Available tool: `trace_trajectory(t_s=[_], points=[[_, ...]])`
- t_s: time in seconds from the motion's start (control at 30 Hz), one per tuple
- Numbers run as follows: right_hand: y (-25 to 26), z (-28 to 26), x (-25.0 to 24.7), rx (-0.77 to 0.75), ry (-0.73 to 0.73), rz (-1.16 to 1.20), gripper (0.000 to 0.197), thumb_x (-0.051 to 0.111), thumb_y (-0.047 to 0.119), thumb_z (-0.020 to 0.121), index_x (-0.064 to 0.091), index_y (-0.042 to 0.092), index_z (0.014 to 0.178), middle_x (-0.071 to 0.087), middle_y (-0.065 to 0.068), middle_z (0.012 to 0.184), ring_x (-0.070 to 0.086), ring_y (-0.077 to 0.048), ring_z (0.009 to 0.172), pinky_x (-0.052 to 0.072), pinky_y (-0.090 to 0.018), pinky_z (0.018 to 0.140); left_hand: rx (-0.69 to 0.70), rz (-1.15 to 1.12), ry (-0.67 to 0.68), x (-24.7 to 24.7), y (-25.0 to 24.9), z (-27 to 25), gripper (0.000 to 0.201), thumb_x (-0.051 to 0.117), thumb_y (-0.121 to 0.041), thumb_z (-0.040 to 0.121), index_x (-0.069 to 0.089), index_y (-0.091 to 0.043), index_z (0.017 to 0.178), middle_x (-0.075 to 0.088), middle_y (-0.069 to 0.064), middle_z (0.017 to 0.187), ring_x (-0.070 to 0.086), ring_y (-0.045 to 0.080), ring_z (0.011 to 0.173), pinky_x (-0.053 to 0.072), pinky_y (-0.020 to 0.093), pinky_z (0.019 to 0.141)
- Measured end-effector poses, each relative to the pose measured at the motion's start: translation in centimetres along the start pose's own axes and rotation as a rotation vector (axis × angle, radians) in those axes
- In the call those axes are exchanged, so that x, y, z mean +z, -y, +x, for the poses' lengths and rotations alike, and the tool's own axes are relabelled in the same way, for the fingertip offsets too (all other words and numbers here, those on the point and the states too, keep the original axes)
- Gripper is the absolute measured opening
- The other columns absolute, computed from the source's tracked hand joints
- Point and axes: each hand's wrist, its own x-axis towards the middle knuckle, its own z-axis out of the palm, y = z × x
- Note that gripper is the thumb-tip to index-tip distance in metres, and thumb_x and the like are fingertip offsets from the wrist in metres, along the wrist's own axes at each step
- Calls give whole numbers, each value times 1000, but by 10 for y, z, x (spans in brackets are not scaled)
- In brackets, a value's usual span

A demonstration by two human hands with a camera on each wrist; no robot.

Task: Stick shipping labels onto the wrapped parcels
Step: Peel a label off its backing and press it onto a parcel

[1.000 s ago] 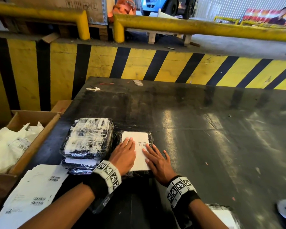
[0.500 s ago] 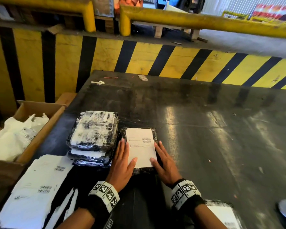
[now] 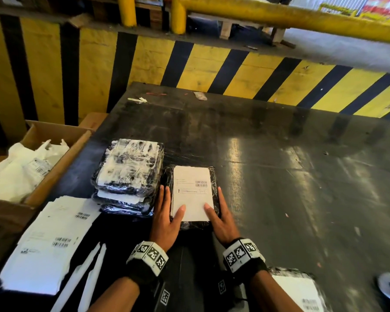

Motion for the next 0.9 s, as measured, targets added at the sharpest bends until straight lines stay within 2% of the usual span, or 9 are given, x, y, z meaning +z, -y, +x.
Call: trace_trajectory(t_s=[0.07,0.2,0.33,0.43,0.5,0.57,0.63,0.8,0.9], points=[[3,-8,0,6,-4,-8,70,55,22,93,12,26,148,44,7,137,49,-8,121,43,-25,102,-19,-36,33,-7,-7,-4,77,47,-48,89,10,-17,149,0,-11,153,5,9,144,13,35,119],[13,-40,-3,8,8,-16,67,53,19,93,14,16,148,41,9,133,42,-3,119,36,4,80,-63,-72,98,-24,-26,-32,69,51,-33,94,13,-15,149,3,-10,155,9,11,144,16,33,118],[22,-79,-10,32,32,-5,70,55,26,93,14,14,148,45,1,140,44,-12,126,35,-26,107,-102,-74,124,-43,-50,-74,67,50,-32,94,17,-11,148,8,-1,157,16,13,143,16,16,104],[26,-122,-21,2,-7,11,76,60,37,87,19,18,148,51,-1,139,49,-15,125,37,-41,109,-80,-118,128,-46,-68,-113,67,52,-31,94,18,-11,148,11,-1,157,18,13,142,19,17,106],[28,-151,-37,-12,-17,20,71,61,38,86,26,18,145,59,4,130,57,-9,117,45,-38,103,-39,-137,137,-42,-83,-138,67,52,-31,93,17,-13,148,10,-3,157,19,12,142,21,20,108],[29,-182,-57,-45,-29,41,49,55,19,93,33,20,138,62,11,119,62,6,102,51,-16,85,4,-156,147,-30,-98,-161,67,52,-30,93,17,-13,148,9,-4,157,17,5,139,21,17,107],[28,-211,-79,-65,-62,65,47,49,8,94,33,21,136,60,13,113,61,13,92,47,-6,74,44,-179,170,-15,-113,-182,68,53,-29,93,17,-12,148,7,-4,157,13,-1,134,18,15,107],[10,-262,-134,-33,-194,13,49,52,12,93,33,28,135,60,11,121,60,10,100,49,-16,88,101,-202,277,32,-142,-221,71,52,-30,93,13,-10,148,4,1,158,9,11,143,15,29,117],[-1,-280,-162,8,-241,16,47,53,12,93,38,22,136,60,9,122,59,6,104,47,-18,94,103,-199,339,61,-151,-238,71,51,-31,94,10,-9,148,2,3,158,9,13,144,12,25,116]])
